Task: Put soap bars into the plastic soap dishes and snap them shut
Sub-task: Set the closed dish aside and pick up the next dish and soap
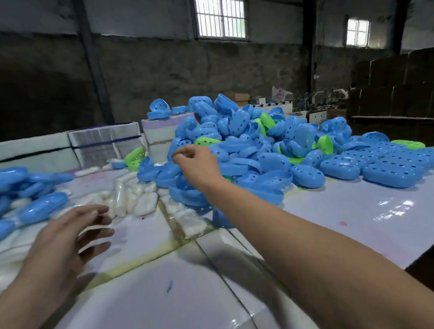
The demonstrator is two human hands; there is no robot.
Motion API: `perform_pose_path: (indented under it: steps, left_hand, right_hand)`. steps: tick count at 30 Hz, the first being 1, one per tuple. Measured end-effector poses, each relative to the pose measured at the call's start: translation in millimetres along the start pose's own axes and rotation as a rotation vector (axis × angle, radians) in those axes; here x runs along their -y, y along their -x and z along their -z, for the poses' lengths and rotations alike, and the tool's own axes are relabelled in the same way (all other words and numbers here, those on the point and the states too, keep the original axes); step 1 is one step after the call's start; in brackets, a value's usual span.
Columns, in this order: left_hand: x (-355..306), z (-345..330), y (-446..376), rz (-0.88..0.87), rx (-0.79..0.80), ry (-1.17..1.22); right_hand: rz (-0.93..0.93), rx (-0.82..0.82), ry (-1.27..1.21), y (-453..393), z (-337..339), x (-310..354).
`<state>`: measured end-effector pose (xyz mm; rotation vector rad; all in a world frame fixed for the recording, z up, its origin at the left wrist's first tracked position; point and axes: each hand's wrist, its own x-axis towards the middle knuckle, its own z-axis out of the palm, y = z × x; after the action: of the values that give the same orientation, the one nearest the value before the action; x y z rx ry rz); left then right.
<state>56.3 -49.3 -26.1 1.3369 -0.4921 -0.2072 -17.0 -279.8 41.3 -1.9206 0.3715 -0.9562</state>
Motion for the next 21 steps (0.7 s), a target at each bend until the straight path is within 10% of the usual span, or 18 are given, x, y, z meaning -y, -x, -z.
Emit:
perform_pose_path:
  steps: [6, 21]
  left_hand:
    - [-12, 5, 6, -0.018, -0.086, -0.043]
    - [-26, 51, -27, -0.109, -0.395, -0.492]
  right_hand:
    - [-0.079, 0.229, -0.336, 59, -98, 25]
    - [0.242, 0.504, -0.002, 86, -110, 2]
